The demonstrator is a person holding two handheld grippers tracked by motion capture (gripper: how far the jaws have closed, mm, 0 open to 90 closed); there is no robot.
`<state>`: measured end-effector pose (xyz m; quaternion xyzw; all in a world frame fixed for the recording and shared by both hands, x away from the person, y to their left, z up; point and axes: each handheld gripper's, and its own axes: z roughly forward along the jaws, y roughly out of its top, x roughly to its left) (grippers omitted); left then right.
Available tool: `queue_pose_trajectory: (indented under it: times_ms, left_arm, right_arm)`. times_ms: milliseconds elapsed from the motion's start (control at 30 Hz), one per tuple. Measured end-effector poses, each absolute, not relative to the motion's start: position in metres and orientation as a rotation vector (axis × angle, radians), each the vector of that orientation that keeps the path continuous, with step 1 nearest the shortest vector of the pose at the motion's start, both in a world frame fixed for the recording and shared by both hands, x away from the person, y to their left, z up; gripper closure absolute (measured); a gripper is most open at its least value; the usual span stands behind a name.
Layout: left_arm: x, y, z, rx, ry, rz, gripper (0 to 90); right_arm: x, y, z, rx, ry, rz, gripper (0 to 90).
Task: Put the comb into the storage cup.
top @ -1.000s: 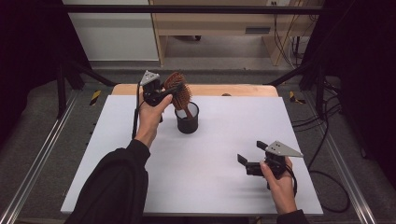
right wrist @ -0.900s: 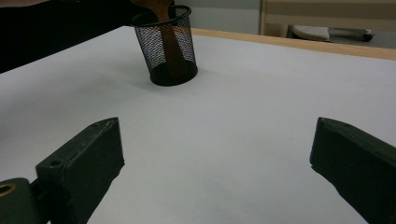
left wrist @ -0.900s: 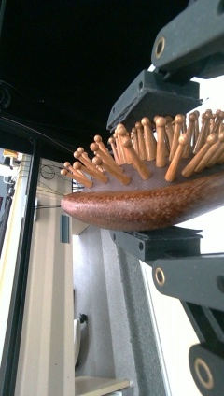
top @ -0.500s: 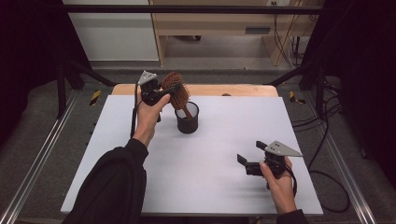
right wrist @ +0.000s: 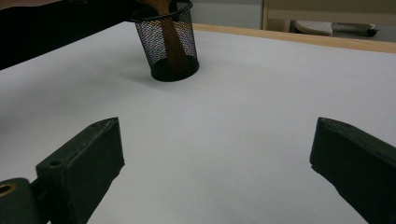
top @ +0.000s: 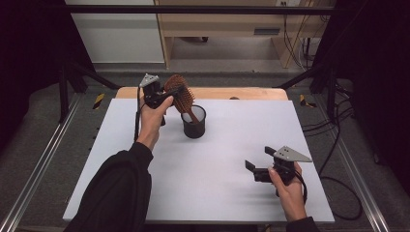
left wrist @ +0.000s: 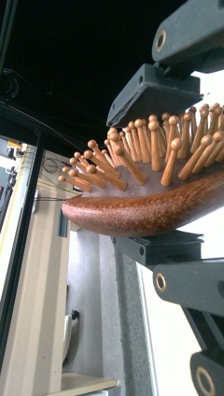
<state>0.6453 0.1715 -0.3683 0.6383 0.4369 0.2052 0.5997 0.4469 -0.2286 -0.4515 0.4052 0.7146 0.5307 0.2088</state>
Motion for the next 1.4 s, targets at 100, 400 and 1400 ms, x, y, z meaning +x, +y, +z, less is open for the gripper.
queue_pose_trajectory:
  times_ms: [100, 400, 1400]
  left_arm:
    - [0.646, 0.1712, -0.3686, 1.48, 1.008, 0.479, 41.3]
    - [0.6475, 0.1701, -0.3712, 1.469, 1.011, 0.48, 39.9]
    - [0.6424, 0.1694, -0.3661, 1.471, 1.019, 0.553, 21.1]
  right_arm:
    - [0.447, -0.2288, -0.4517, 1.129, 1.987, 1.476, 3.0]
    - [0.4474, -0.2298, -0.4522, 1.135, 1.988, 1.477, 3.1]
    - [0.446, -0.2303, -0.4511, 1.13, 1.986, 1.481, 3.1]
